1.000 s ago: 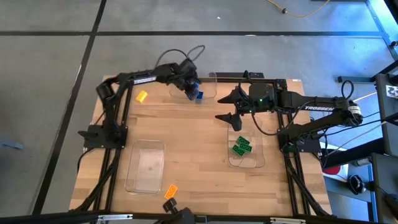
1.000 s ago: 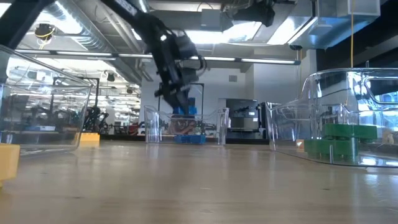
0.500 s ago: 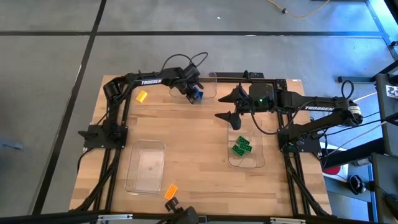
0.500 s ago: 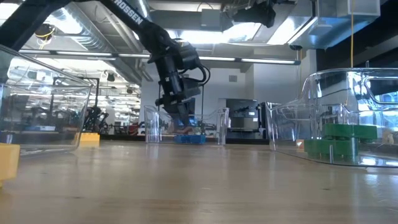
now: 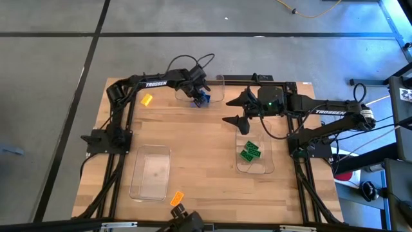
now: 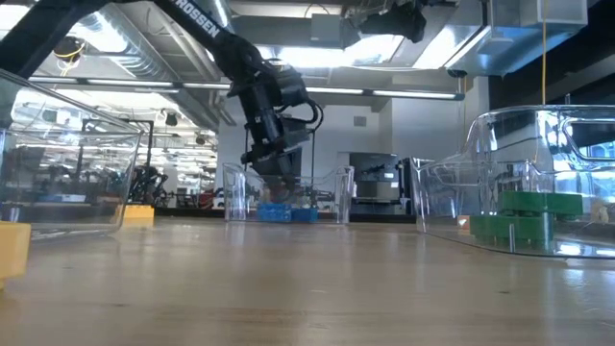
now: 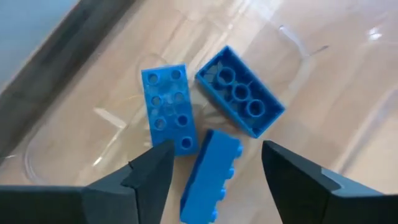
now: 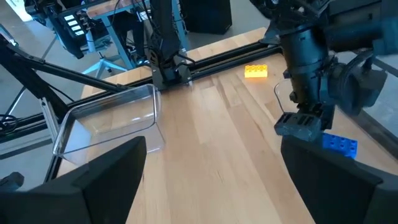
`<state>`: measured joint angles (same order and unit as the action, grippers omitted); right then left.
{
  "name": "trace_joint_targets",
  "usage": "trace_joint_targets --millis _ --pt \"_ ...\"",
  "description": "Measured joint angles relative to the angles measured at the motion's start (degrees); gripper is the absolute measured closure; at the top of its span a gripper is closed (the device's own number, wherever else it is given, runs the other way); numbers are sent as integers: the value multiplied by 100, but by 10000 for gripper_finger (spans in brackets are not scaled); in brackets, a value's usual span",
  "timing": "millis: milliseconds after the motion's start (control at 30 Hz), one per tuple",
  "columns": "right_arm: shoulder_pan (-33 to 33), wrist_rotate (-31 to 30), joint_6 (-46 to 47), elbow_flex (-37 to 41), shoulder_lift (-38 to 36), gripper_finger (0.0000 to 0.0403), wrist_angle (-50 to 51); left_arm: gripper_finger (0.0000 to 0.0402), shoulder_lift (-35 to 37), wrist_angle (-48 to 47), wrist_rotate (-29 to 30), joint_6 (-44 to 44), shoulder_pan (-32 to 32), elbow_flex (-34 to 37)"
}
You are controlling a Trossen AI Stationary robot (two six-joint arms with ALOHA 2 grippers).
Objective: Sort & place blocks by color
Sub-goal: Put the blue block into the top center transparent bin, then put the top right yellow block into the bottom left transparent bin
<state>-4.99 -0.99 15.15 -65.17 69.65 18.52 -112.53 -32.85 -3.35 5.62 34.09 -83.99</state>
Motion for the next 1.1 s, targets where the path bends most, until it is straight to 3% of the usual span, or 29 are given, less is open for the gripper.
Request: trace_joint_targets --millis 200,433,567,833,967,1100 --pt "-2 -1 -61 0 0 27 -11 167 646 60 -510 116 185 -163" --pt "-30 -153 -222 0 0 27 -48 169 2143 507 -831 -10 -101 -5" --pt "-52 -151 -206 0 0 27 -49 169 3229 1763 -838 49 -544 815" --pt "-50 -146 -184 0 0 27 -205 170 5274 4526 -669 582 -1547 3374" --pt "-50 -136 -55 0 0 27 -396 170 5926 5023 -595 610 -1866 4120" --pt "-50 -129 -58 0 0 27 -485 170 6193 5037 -275 600 -1989 4271"
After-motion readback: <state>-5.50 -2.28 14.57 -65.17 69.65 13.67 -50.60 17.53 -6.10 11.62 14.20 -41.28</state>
